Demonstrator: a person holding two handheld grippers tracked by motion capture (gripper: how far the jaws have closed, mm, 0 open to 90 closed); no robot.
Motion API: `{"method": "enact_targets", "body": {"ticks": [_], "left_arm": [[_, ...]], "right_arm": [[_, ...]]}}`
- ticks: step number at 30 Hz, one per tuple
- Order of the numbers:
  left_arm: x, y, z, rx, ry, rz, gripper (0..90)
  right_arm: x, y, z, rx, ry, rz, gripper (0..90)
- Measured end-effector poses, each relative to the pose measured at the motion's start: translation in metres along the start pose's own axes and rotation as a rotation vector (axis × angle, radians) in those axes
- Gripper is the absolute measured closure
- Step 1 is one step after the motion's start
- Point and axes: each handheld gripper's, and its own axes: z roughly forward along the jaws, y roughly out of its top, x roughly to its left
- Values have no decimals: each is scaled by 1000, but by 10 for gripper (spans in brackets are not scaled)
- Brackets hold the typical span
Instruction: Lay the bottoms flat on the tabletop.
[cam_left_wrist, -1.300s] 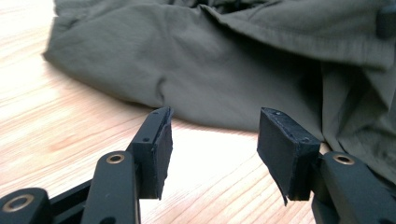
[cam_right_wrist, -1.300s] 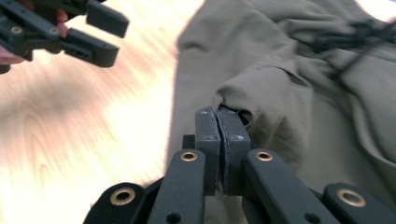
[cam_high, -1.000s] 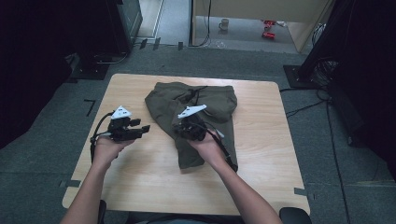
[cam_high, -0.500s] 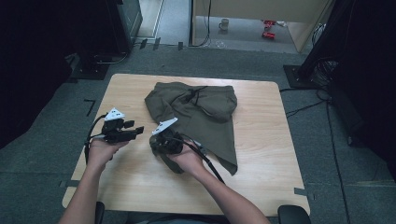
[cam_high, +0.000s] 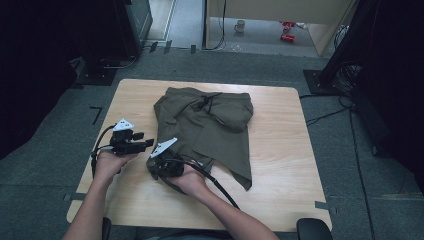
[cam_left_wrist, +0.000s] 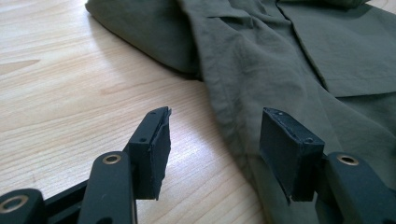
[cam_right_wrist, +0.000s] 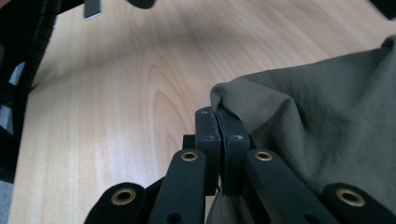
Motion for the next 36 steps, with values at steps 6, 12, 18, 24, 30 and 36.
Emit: {"method": "enact_targets", "body": {"ticks": [6,12,18,24,30,36], "left_arm": [[-1,0,3,6,-6,-2,428],[0,-1,14,58,7,0,465],[5,0,13,68,13,-33,504],[5,1,5,37,27,-24,473],[-10,14,-6,-17,9,7,487],[-27,17,-4,-26,-30,44,539]], "right_arm": [[9,2,6,7,12,-28,882],[11,4,3,13,-2,-44,769],[4,8,-18,-36,-16,-21,633],[-8,8,-45,-78,-68,-18,622],[-33,2,-77,-113,-152,5,625],[-53,-6,-95,-132,-221,28,636]]}}
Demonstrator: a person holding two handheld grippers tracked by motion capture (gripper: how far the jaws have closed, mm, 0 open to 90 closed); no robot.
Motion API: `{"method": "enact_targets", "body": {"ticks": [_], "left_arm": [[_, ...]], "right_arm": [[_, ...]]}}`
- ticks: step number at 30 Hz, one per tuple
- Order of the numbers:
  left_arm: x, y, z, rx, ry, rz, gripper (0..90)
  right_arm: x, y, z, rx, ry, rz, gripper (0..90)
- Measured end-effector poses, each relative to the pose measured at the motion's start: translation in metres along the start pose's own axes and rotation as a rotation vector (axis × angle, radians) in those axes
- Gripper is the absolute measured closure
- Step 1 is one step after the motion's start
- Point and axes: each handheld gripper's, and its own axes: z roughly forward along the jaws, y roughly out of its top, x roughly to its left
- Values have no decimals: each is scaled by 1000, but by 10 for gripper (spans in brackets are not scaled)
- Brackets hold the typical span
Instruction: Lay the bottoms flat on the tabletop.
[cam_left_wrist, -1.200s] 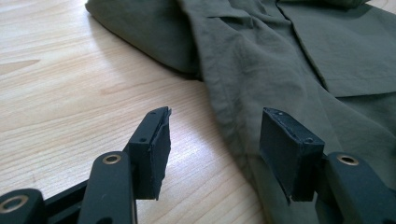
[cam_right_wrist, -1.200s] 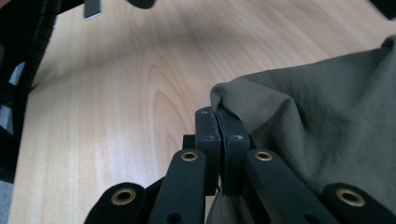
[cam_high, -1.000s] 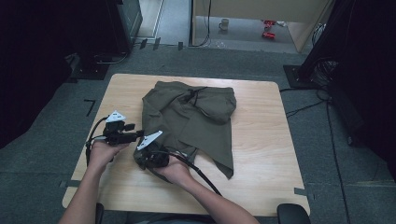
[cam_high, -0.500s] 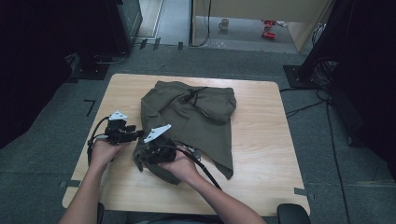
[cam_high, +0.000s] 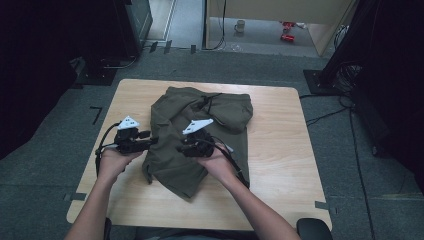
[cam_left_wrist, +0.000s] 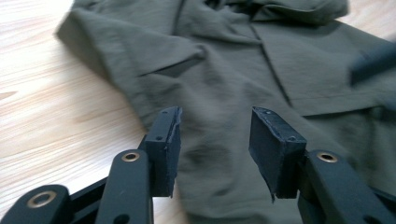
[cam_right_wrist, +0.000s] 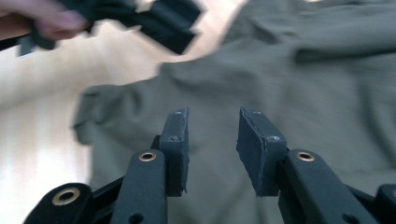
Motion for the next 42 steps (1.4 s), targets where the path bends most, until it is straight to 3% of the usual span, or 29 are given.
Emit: {"method": "enact_targets", "body": {"ticks": [4,9,10,11,13,18,24,28,42], "left_arm": [[-11,-8,9,5,-27,22,531],[-20,-16,15,38,-57,39,512],[-23,-21,19,66,-59,61,500],[-23,-21,19,66,-59,61,500],[-24,-27,23,112,-45,86,500],[-23,-39,29,199,-38,89,494],[-22,-44,26,183,-32,93,487],[-21,-43,25,186,-25,68,487],[-19,-40,27,192,-13,35,479]], "right_arm": [[-30,-15,-8,-16,-69,47,642],[-47,-28,-5,-1,-85,70,641],[-54,-34,-1,19,-101,77,641],[-54,-34,-1,19,-101,77,641],[-59,-39,3,37,-116,77,641],[-68,-48,10,90,-156,74,637],[-73,-54,12,113,-173,78,636],[-78,-56,12,118,-204,57,671],[-109,-54,12,78,-263,126,730]]}}
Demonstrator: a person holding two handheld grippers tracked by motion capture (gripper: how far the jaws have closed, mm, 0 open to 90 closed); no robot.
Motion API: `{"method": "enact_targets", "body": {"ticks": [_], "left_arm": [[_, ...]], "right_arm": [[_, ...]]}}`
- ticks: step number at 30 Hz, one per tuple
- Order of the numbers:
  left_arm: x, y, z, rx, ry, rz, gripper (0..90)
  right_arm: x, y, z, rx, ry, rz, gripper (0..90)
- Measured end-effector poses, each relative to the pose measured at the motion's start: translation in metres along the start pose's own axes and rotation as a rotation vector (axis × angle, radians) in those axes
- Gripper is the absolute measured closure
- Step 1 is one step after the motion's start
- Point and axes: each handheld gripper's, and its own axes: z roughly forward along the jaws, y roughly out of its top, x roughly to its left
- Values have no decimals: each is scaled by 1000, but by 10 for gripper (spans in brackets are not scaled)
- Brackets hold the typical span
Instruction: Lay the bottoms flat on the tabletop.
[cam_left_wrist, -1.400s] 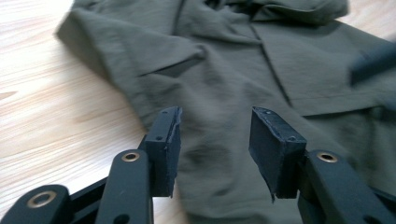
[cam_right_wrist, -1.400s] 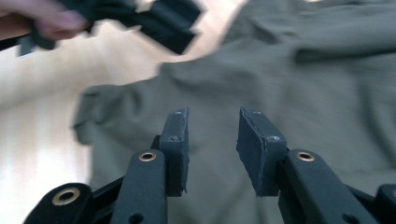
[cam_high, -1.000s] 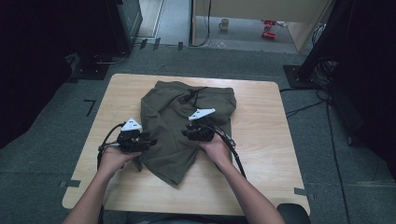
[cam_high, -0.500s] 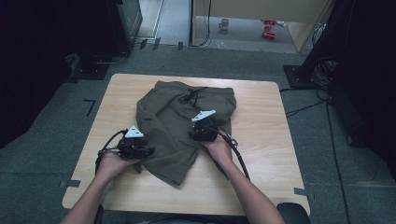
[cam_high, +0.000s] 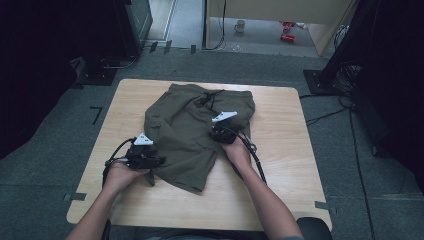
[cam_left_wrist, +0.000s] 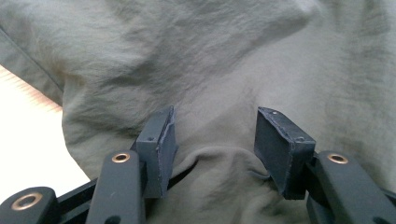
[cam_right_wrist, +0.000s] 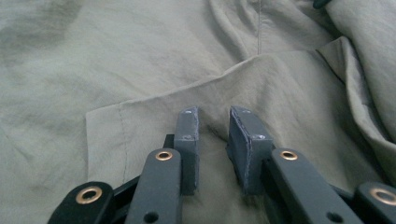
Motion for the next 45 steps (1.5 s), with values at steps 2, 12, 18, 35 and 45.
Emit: {"method": "enact_targets", "body": {"ticks": [2,12,18,35,45], "left_arm": [[-1,2,1,7,2,-5,469],[1,2,2,-5,13,-3,451],[-2,3,2,6,12,6,437],[6,17,-8,-103,0,-52,432],[4,22,7,-55,5,-9,431]], "right_arm": [[-5,4,4,-2,-7,1,725],[-21,10,12,-24,-13,-2,689],[-18,13,11,1,-4,30,618],[25,7,-6,21,51,-11,472],[31,3,1,30,-5,-41,714]]}}
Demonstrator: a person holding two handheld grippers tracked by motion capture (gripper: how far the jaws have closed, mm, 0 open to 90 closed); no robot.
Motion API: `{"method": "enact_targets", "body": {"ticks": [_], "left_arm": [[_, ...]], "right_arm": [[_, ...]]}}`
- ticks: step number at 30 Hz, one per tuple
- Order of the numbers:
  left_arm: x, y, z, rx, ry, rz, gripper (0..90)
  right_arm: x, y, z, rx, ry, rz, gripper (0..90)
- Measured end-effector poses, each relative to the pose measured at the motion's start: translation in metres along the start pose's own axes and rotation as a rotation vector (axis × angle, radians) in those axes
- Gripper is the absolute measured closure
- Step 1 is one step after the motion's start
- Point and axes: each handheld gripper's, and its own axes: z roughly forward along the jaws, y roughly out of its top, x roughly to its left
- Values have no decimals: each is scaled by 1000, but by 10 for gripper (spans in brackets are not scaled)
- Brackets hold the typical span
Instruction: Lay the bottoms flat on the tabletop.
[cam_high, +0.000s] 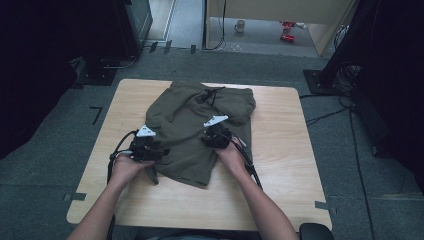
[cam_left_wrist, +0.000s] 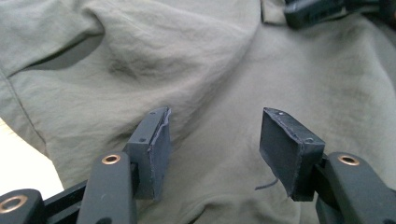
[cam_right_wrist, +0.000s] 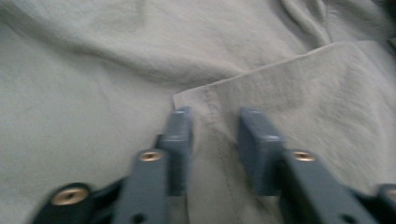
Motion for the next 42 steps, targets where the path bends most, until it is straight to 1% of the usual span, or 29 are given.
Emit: {"method": "enact_targets", "body": {"ticks": [1,2,4,5,8,9,10,11,12,13,16,17,18,19,20,21,22,23,24,25,29,30,32,33,34,36,37,39,42], "left_arm": [[0,1,1,1,-1,1,432],[0,1,1,1,-1,1,432],[0,1,2,5,1,4,432],[-1,2,3,12,2,14,433],[-1,2,5,18,10,24,434],[-1,2,5,18,10,24,435],[-1,2,5,15,8,22,435],[-2,2,5,10,8,23,437],[-2,2,4,9,6,23,437],[-2,3,5,7,4,19,436],[-2,3,5,3,-3,18,436],[-3,3,5,2,0,20,436],[-3,3,5,2,0,20,436],[-3,3,5,1,1,18,437],[-3,3,5,1,1,18,437],[-3,3,5,5,4,20,437],[-3,3,5,5,4,20,436],[-3,2,5,9,10,26,437],[-3,2,5,9,10,26,437],[-2,2,5,10,12,25,437],[-2,2,6,16,14,24,437],[-2,2,7,20,16,25,438],[-3,1,7,24,17,29,438],[-3,1,8,29,17,32,438],[-4,1,9,39,18,40,438],[-5,0,12,58,24,54,437],[-5,-1,13,64,27,60,434],[-5,-1,13,62,25,57,432],[-4,-1,13,63,21,47,431]], "right_arm": [[-2,-1,-1,1,-9,3,798],[-2,-1,-1,1,-9,3,798],[-4,-1,-4,6,-12,16,860],[-5,0,-6,8,-15,27,871],[-7,-1,-24,-17,-24,42,879],[-7,-1,-24,-17,-24,42,879],[-9,-1,-29,-25,-23,47,880],[-12,-3,-43,-48,-23,63,880],[-13,-4,-47,-60,-25,64,880],[-14,-5,-54,-68,-30,81,880],[-19,-9,-73,-99,-49,89,880],[-21,-10,-79,-103,-54,92,880],[-21,-10,-79,-103,-54,92,880],[-26,-14,-91,-114,-63,104,880],[-26,-14,-91,-114,-63,104,880],[-31,-18,-100,-123,-58,125,880],[-31,-18,-100,-123,-58,125,880],[-33,-22,-109,-128,-59,137,879],[-33,-22,-109,-128,-59,137,879],[-36,-27,-117,-133,-66,143,880],[-40,-34,-127,-136,-79,148,880],[-44,-41,-133,-136,-93,154,880],[-45,-43,-135,-134,-99,155,879],[-51,-52,-139,-126,-123,160,879],[-51,-52,-139,-126,-123,160,879],[-58,-60,-142,-126,-136,187,879],[-64,-69,-144,-120,-148,214,880],[-66,-71,-144,-116,-153,221,880],[-74,-83,-147,-91,-186,232,884]]}}
